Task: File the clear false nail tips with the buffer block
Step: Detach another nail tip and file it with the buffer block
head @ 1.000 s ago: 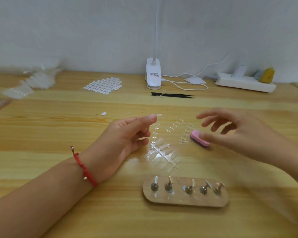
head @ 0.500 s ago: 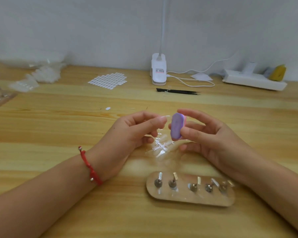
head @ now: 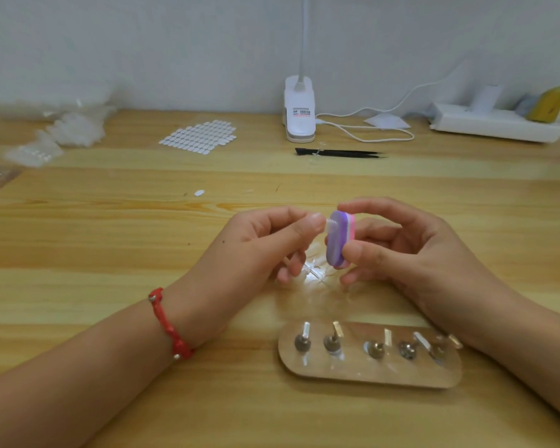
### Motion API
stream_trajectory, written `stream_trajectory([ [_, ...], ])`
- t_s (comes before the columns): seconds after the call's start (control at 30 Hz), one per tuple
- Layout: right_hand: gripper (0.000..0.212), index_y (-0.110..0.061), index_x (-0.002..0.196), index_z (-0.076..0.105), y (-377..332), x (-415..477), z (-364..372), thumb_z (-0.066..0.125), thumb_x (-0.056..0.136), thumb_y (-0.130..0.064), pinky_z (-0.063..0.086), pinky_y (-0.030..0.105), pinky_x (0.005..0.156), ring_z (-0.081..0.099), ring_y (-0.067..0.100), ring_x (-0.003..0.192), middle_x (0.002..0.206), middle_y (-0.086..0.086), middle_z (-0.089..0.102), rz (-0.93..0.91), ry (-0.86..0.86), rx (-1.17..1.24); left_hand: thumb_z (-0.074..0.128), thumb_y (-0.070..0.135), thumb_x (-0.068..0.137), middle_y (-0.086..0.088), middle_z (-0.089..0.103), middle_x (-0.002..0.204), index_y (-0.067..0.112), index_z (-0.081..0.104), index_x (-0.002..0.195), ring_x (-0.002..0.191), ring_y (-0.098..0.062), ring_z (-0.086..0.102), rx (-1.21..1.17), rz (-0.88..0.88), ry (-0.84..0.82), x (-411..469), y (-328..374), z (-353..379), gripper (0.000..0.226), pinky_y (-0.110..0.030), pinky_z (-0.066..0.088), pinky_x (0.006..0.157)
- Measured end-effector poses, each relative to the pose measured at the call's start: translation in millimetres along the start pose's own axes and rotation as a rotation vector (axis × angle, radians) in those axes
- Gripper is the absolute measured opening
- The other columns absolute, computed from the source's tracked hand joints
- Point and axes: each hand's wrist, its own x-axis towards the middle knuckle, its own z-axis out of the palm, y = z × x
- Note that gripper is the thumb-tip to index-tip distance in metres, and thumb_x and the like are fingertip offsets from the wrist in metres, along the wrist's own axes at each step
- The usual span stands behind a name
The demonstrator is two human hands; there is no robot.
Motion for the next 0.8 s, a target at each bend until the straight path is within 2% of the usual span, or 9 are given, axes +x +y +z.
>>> stream_trajectory([
  [0.17, 0.036, -0.027, 0.099, 0.076, 0.0, 0.2, -1.3, 0.079, 0.063, -0.024, 0.057, 0.025, 0.065, 0.07, 0.016, 0.072, 0.081, 0.008, 0.072, 0.002, 0.05, 0.045, 0.058, 0.036, 0.077, 0.002, 0.045, 0.05, 0.022, 0.066, 0.065, 0.043, -0.003, 0.039, 0.08, 0.008, -0.031, -4.7, 2.0, 4.0, 0.02, -0.011, 0.035, 0.046],
  [0.3, 0.034, -0.028, 0.098, 0.076, -1.0, -0.7, 1.0, 0.078, 0.064, -0.023, 0.057, 0.024, 0.065, 0.071, 0.016, 0.071, 0.08, 0.007, 0.073, 0.02, -0.001, 0.001, 0.061, 0.038, 0.075, -0.001, 0.045, 0.051, 0.025, 0.066, 0.06, 0.043, -0.007, 0.038, 0.046, 0.022, 0.036, -3.5, 0.7, 2.8, 0.02, -0.012, 0.033, 0.045],
  [0.43, 0.034, -0.028, 0.095, 0.077, -0.2, 0.5, -0.5, 0.078, 0.062, -0.025, 0.058, 0.025, 0.066, 0.07, 0.016, 0.072, 0.08, 0.008, 0.072, 0.007, 0.091, 0.052, 0.067, 0.038, 0.081, 0.006, 0.043, 0.047, 0.025, 0.069, 0.068, 0.04, -0.003, 0.037, 0.117, 0.049, -0.017, -4.9, 0.4, 5.5, 0.018, -0.012, 0.031, 0.047],
  [0.57, 0.035, -0.027, 0.098, 0.077, -0.4, 0.8, -0.4, 0.078, 0.063, -0.023, 0.058, 0.025, 0.068, 0.07, 0.018, 0.074, 0.081, 0.007, 0.072, 0.026, 0.035, 0.006, 0.059, 0.037, 0.075, 0.006, 0.042, 0.046, 0.022, 0.069, 0.07, 0.039, -0.002, 0.036, 0.1, 0.051, 0.009, -5.1, 2.5, 5.5, 0.019, -0.011, 0.031, 0.046],
  [0.67, 0.039, -0.023, 0.104, 0.077, 0.7, 2.8, -2.6, 0.076, 0.064, -0.024, 0.058, 0.026, 0.068, 0.067, 0.014, 0.07, 0.072, 0.002, 0.065, 0.028, 0.087, 0.086, 0.06, 0.036, 0.074, 0.008, 0.042, 0.045, 0.021, 0.067, 0.069, 0.039, -0.002, 0.036, 0.095, 0.055, 0.003, -5.2, 2.6, 7.0, 0.017, -0.009, 0.032, 0.046],
  [0.8, 0.037, -0.025, 0.105, 0.076, 1.4, 1.4, -2.8, 0.081, 0.068, -0.022, 0.058, 0.029, 0.071, 0.068, 0.014, 0.076, 0.08, 0.005, 0.067, 0.037, 0.015, 0.011, 0.061, 0.039, 0.071, 0.004, 0.042, 0.044, 0.02, 0.067, 0.069, 0.038, -0.004, 0.036, 0.07, 0.013, 0.061, -1.0, 2.3, 3.7, 0.02, -0.011, 0.032, 0.043],
])
